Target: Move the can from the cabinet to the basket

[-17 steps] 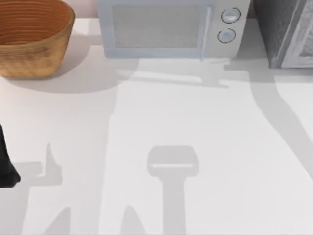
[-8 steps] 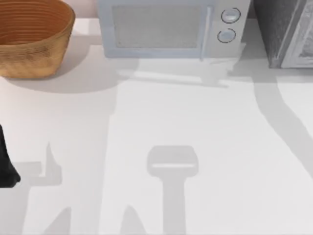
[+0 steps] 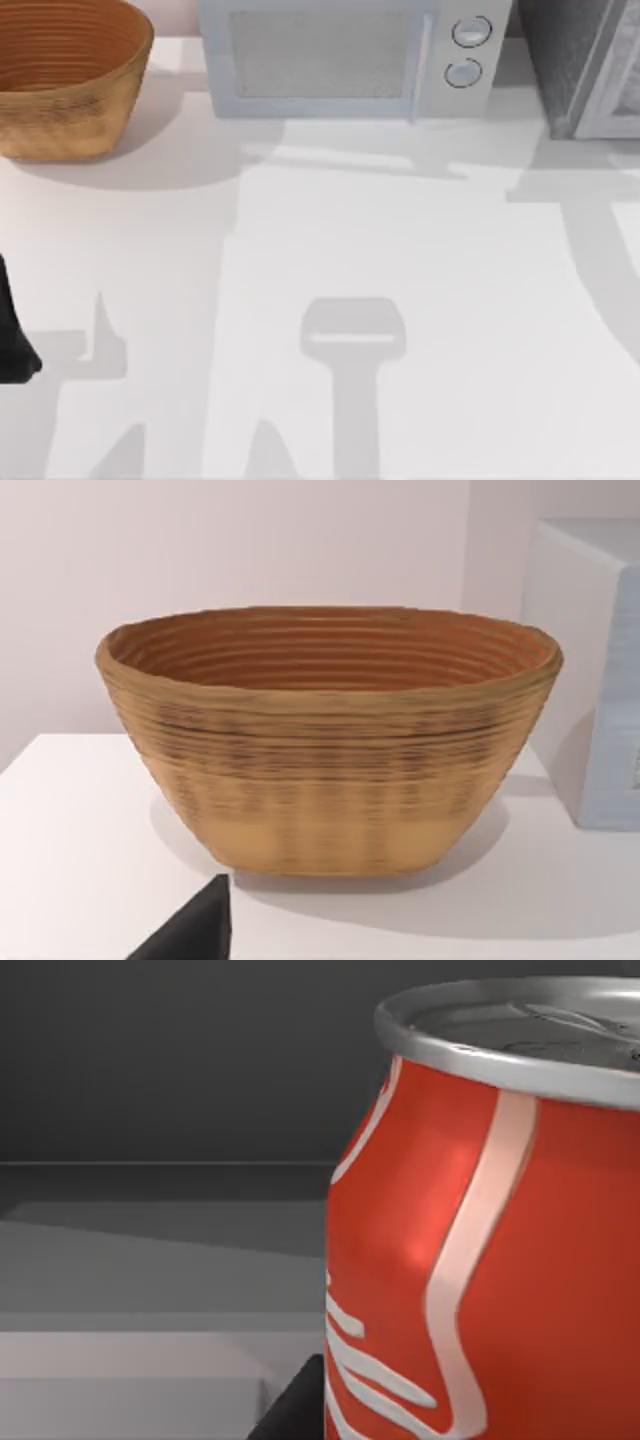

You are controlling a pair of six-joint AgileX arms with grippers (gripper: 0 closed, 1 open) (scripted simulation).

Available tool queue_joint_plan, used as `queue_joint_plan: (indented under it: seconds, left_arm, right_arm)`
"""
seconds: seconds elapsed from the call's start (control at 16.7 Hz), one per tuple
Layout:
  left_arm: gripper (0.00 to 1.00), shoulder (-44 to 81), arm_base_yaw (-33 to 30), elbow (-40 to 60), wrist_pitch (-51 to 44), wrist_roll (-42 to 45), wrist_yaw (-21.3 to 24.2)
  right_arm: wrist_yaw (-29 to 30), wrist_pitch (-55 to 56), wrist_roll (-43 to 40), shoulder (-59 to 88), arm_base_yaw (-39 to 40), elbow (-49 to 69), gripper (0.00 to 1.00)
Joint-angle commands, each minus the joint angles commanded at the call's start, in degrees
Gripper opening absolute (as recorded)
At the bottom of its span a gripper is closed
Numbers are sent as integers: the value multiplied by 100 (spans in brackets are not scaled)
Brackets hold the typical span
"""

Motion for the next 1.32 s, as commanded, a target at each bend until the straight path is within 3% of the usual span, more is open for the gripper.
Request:
queue_joint_plan:
  seconds: [0.48, 0.72, 0.96, 1.32]
  left_arm:
    - [100, 0, 0, 0, 0, 0, 0]
    - [100, 0, 0, 0, 0, 0, 0]
    - [100, 0, 0, 0, 0, 0, 0]
    - [100, 0, 0, 0, 0, 0, 0]
  right_arm:
    - [-989, 1549, -40, -3120, -912, -5639, 0]
    - [-1477, 2301, -41, -4511, -1401, -7635, 0]
    - [-1848, 2894, -50, -5473, -1769, -8683, 0]
    - [-1906, 2984, -44, -5585, -1820, -8877, 0]
